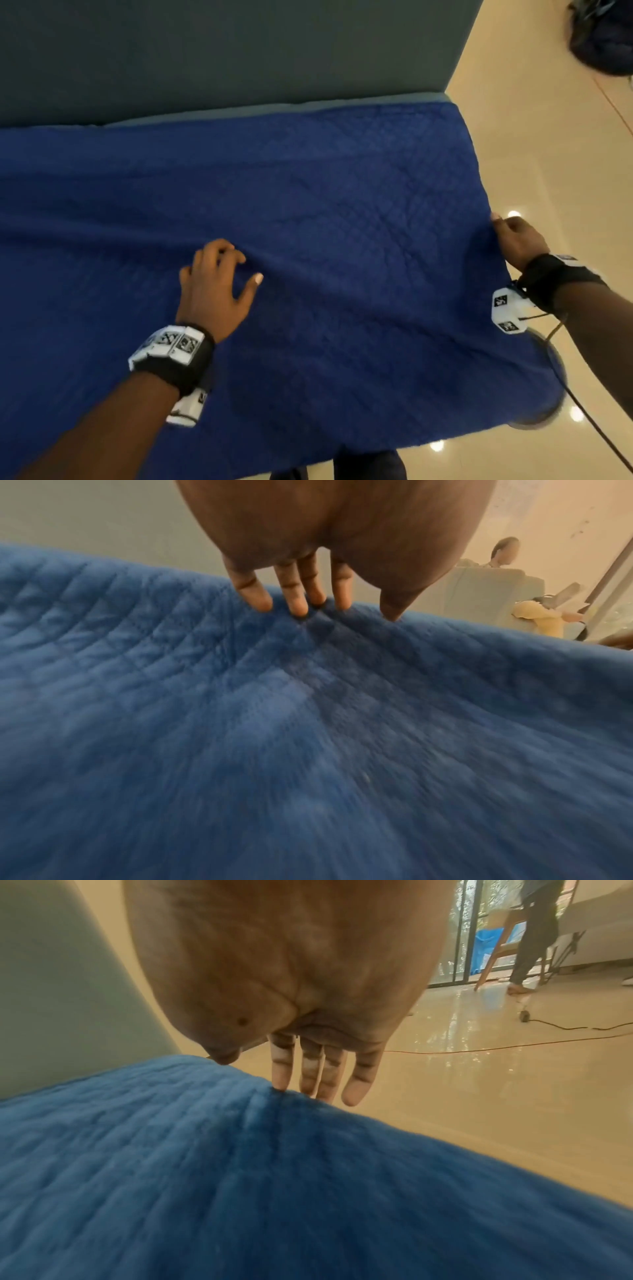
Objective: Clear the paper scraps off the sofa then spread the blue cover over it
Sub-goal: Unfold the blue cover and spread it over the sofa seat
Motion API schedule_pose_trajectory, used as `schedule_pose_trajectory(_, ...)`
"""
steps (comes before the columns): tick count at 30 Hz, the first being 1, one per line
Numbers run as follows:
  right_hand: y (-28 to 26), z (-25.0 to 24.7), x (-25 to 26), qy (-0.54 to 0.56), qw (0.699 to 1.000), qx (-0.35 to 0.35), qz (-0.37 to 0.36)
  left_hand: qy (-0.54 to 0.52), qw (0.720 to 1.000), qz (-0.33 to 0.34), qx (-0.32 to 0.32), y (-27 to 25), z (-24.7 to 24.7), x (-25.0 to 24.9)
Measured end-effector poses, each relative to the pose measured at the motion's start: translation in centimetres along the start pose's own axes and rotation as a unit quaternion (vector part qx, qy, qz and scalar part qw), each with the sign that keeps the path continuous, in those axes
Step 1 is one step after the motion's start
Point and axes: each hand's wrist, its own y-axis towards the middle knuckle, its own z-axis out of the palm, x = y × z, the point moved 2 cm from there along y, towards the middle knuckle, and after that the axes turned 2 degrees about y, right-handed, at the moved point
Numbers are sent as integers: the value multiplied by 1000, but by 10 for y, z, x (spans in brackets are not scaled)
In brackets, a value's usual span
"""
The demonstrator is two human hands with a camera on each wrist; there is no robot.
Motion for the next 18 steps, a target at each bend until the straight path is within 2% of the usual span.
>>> schedule_pose_trajectory(5,86,-9,69,-13,996,-23,-88,-68,997,-37,-15,123,-13,34)
schedule_pose_trajectory(7,120,-16,93,-20,994,-5,-107,-67,996,-63,-19,174,-16,37)
schedule_pose_trajectory(10,162,-25,134,-55,989,23,-138,-51,990,-121,58,241,-13,41)
schedule_pose_trajectory(12,182,-26,153,-100,982,77,-143,-26,983,-146,105,276,-7,40)
schedule_pose_trajectory(15,202,-29,165,-147,968,125,-160,-3,982,-136,133,310,-2,30)
schedule_pose_trajectory(18,212,-33,173,-158,958,128,-201,-74,974,-159,144,332,3,22)
